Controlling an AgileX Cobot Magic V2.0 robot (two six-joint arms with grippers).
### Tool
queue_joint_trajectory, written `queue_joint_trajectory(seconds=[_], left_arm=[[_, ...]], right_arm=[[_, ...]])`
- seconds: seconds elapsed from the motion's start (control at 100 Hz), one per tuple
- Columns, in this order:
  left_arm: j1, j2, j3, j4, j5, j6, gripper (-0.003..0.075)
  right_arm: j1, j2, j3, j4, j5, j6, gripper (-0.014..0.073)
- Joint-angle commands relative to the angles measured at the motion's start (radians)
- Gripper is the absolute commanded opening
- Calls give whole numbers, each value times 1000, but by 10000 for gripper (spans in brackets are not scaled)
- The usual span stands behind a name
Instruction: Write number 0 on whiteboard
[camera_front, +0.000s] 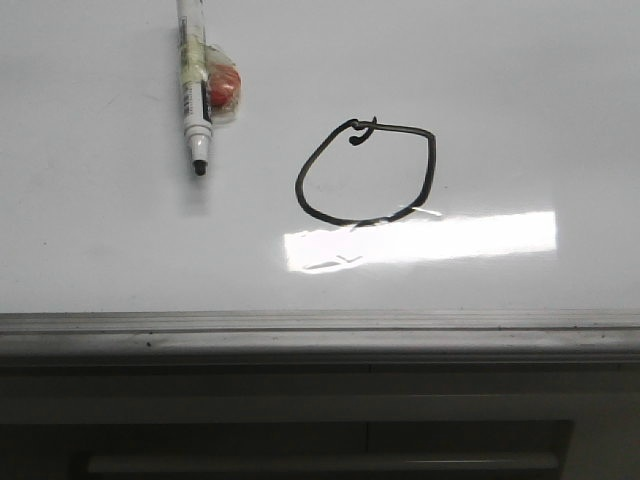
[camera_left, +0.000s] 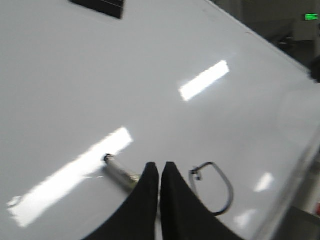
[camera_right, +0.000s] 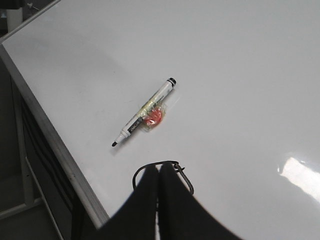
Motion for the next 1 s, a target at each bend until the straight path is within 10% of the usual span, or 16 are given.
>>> queue_joint_trajectory(seconds=[0.0,0.15,0.37,0.57,0.99], left_arm=[[56,-54,97,93,-239,-16,-20],[233,-203,351,120,-396,-96,-20],[431,-383,518,280,-178,-455,-20],[520,-410,559,255,60,-472,-20],[572,-410,559,246,61,-478,-20]], right_arm=[[-7,3,-23,-37,-56,0,-69],[-7,3,-23,-37,-56,0,-69],[-7,3,-23,-37,-56,0,-69],[-7,3,-23,-37,-56,0,-69],[-7,3,-23,-37,-56,0,-69]])
